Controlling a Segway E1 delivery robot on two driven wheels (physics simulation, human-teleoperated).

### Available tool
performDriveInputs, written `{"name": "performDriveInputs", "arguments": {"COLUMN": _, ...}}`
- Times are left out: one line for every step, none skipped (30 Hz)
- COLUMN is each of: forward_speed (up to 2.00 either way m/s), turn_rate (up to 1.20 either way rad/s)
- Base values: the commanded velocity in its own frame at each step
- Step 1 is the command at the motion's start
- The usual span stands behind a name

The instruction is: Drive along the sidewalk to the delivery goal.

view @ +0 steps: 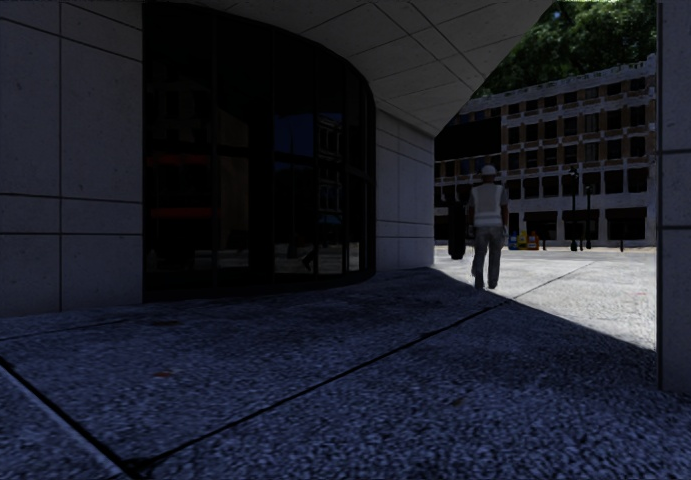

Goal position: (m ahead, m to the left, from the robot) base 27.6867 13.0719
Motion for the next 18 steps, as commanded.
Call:
{"name": "performDriveInputs", "arguments": {"forward_speed": 2.0, "turn_rate": -0.3}}
{"name": "performDriveInputs", "arguments": {"forward_speed": 2.0, "turn_rate": -0.3}}
{"name": "performDriveInputs", "arguments": {"forward_speed": 2.0, "turn_rate": -0.3}}
{"name": "performDriveInputs", "arguments": {"forward_speed": 2.0, "turn_rate": -0.3}}
{"name": "performDriveInputs", "arguments": {"forward_speed": 2.0, "turn_rate": -0.3}}
{"name": "performDriveInputs", "arguments": {"forward_speed": 2.0, "turn_rate": -0.3}}
{"name": "performDriveInputs", "arguments": {"forward_speed": 2.0, "turn_rate": -0.3}}
{"name": "performDriveInputs", "arguments": {"forward_speed": 2.0, "turn_rate": -0.3}}
{"name": "performDriveInputs", "arguments": {"forward_speed": 2.0, "turn_rate": -0.3}}
{"name": "performDriveInputs", "arguments": {"forward_speed": 2.0, "turn_rate": -0.3}}
{"name": "performDriveInputs", "arguments": {"forward_speed": 2.0, "turn_rate": -0.3}}
{"name": "performDriveInputs", "arguments": {"forward_speed": 2.0, "turn_rate": -0.3}}
{"name": "performDriveInputs", "arguments": {"forward_speed": 2.0, "turn_rate": -0.3}}
{"name": "performDriveInputs", "arguments": {"forward_speed": 2.0, "turn_rate": -0.3}}
{"name": "performDriveInputs", "arguments": {"forward_speed": 2.0, "turn_rate": -0.3}}
{"name": "performDriveInputs", "arguments": {"forward_speed": 2.0, "turn_rate": -0.3}}
{"name": "performDriveInputs", "arguments": {"forward_speed": 2.0, "turn_rate": -0.3}}
{"name": "performDriveInputs", "arguments": {"forward_speed": 2.0, "turn_rate": -0.3}}
